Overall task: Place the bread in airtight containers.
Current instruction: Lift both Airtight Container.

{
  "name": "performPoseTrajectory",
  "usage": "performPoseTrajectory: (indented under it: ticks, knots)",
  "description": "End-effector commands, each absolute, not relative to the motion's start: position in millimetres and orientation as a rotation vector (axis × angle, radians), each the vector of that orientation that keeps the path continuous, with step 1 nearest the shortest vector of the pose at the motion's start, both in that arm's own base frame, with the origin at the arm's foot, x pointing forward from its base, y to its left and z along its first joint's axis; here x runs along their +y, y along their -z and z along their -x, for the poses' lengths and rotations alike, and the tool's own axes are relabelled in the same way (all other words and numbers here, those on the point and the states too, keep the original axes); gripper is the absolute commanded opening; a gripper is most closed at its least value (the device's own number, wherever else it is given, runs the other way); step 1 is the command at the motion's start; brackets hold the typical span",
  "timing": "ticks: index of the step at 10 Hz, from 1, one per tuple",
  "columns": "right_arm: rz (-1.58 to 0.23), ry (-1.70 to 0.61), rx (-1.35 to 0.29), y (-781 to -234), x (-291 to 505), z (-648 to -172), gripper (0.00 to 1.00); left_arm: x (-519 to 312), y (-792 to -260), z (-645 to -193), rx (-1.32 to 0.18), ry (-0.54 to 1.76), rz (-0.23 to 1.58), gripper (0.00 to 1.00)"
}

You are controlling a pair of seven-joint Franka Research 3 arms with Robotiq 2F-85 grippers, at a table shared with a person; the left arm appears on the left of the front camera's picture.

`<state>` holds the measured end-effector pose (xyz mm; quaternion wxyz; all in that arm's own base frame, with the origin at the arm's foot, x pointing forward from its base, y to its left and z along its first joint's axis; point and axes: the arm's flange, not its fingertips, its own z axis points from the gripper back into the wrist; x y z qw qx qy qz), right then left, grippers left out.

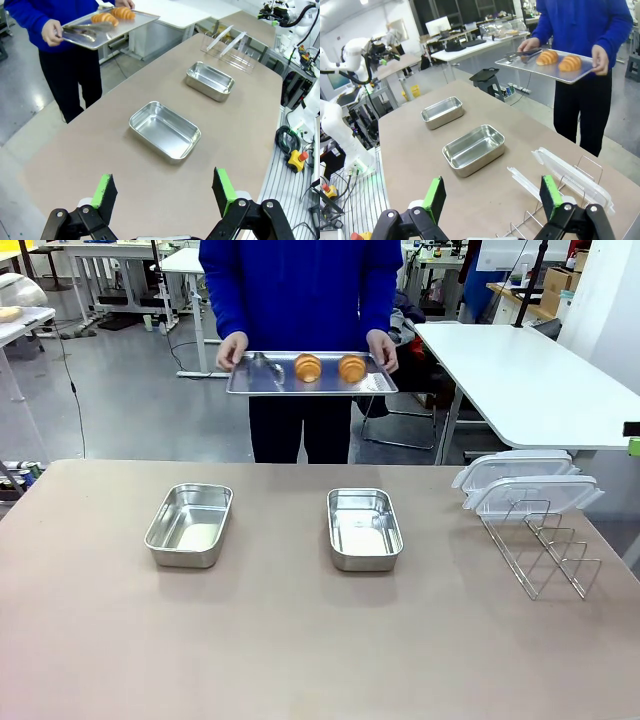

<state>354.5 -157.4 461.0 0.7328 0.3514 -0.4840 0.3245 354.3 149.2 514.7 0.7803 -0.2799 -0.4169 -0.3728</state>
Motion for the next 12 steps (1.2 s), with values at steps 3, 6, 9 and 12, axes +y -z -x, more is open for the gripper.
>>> performPoseTrajectory:
  ticks: [3,6,9,12]
  knots:
    - [-0.769,-0.726,-1.105,-462.2,-157.8,-359.8,1.00,150.3,-515.7,-356.2,-0.926,0.820,0.613,1.00]
    - [-0.769,-0.726,-1.105,-462.2,-157.8,-359.8,1.00,150.3,-515.7,-356.2,-0.926,0.820,0.613,1.00]
    - [-0.769,-0.726,-1.105,-462.2,-157.8,-359.8,1.00,150.3,-515.7,-356.2,-0.926,0.820,0.613,1.00]
    - [-0.769,-0.726,-1.105,-462.2,-157.8,-359.8,1.00,150.3,-515.7,-356.2,-0.926,0.820,0.613,1.00]
